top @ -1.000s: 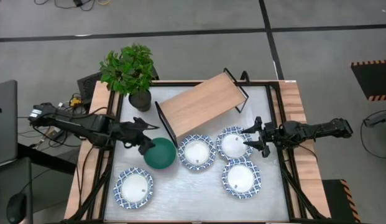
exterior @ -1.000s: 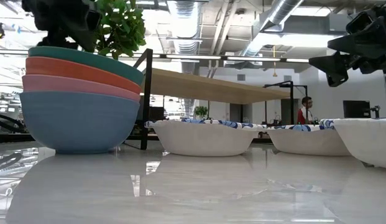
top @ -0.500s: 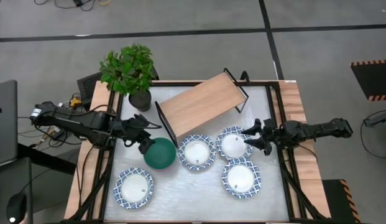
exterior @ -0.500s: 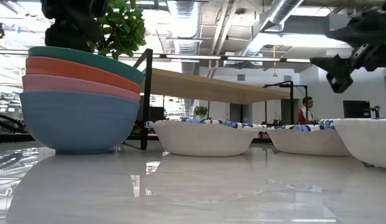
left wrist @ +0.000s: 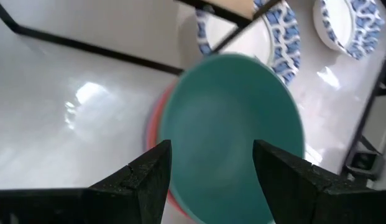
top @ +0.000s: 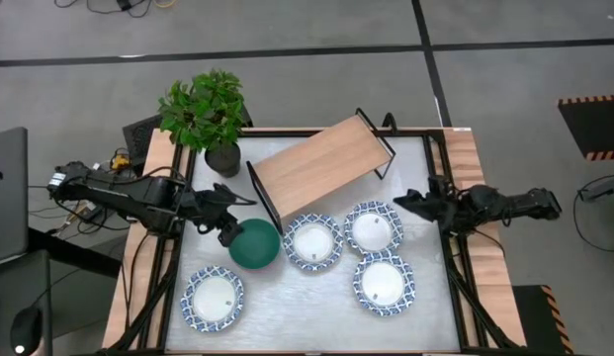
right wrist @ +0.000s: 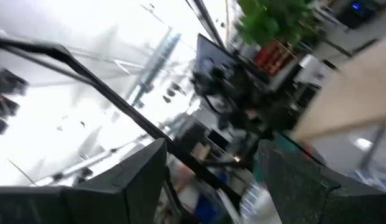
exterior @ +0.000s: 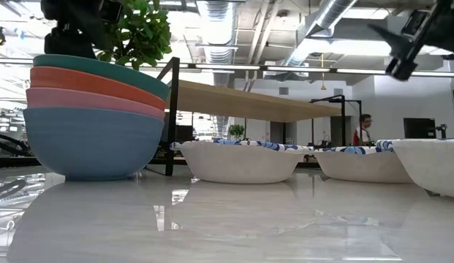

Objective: Place and stack bowls onto a shelf
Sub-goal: Put the green bowl on the shelf

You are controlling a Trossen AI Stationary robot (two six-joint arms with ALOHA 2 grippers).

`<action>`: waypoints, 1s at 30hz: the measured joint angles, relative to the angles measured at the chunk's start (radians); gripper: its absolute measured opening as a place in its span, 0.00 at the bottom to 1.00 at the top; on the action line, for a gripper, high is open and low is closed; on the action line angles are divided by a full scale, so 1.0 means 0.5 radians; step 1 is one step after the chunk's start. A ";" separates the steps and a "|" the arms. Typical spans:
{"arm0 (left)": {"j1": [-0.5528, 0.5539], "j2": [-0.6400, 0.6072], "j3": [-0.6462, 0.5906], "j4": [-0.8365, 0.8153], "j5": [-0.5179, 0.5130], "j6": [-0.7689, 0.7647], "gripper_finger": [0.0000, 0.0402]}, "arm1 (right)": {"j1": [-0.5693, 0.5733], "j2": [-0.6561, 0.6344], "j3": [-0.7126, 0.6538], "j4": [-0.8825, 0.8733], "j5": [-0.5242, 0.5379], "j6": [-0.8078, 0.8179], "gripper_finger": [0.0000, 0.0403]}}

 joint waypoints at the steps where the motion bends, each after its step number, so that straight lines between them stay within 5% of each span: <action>1: 0.000 0.000 0.000 0.000 0.022 -0.020 0.52 | -0.010 0.001 0.024 0.015 0.001 0.010 0.70; 14: 0.000 0.003 0.000 -0.230 -0.177 -0.103 0.52 | -0.082 -0.001 0.599 -0.327 0.185 -0.619 0.70; 30: -0.001 0.336 0.000 -0.236 -0.134 -0.082 0.52 | -0.082 0.001 0.618 -1.142 0.344 -0.236 0.70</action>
